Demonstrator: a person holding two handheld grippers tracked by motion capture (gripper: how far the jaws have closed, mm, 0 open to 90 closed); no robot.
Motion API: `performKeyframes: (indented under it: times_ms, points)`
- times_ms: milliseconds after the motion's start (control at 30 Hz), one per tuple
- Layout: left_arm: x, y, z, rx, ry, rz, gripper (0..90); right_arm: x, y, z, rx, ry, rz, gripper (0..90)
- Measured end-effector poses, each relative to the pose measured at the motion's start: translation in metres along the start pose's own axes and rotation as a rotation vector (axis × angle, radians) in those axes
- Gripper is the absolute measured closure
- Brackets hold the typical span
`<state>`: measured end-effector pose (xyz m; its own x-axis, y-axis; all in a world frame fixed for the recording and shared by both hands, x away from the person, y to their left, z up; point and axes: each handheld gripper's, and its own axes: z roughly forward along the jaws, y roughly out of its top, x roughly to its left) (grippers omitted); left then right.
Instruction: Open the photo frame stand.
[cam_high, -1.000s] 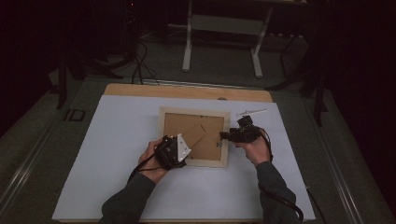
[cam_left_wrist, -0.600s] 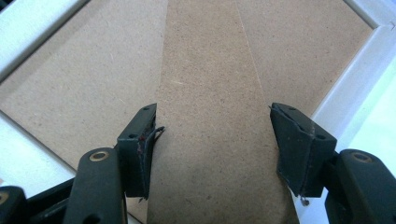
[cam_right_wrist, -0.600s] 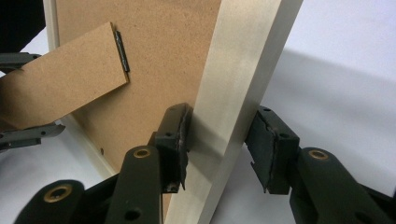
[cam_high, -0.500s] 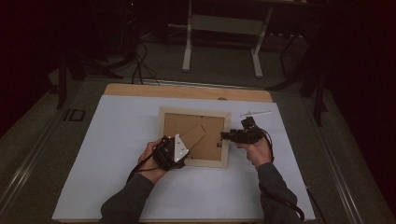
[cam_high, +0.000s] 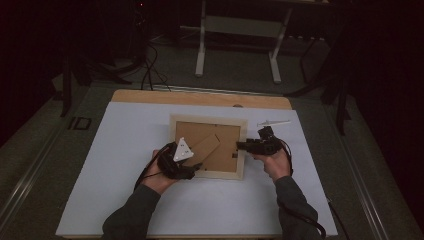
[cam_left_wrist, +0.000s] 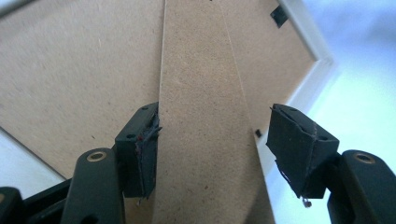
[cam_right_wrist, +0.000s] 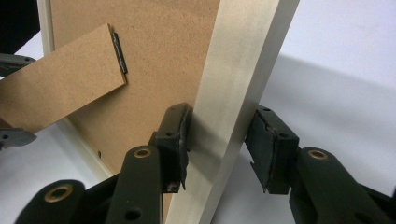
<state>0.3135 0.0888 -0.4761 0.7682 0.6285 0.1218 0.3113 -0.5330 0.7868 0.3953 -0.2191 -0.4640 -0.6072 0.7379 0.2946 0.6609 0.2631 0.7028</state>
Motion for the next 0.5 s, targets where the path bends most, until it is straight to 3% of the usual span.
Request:
performKeyframes:
  times_ms: [167, 367, 500]
  points:
    - [0.012, -0.002, -0.001, 0.016, -0.100, -0.101, 38.9, 0.001, -0.001, -0.001, -0.004, -0.003, -0.004, 58.8]
    - [0.020, -0.004, 0.000, 0.036, -0.158, -0.161, 46.1, 0.003, -0.002, -0.002, -0.011, -0.006, -0.009, 58.8]
    - [0.020, -0.003, 0.003, 0.071, -0.174, -0.163, 48.5, 0.004, -0.002, -0.003, -0.017, -0.009, -0.013, 58.9]
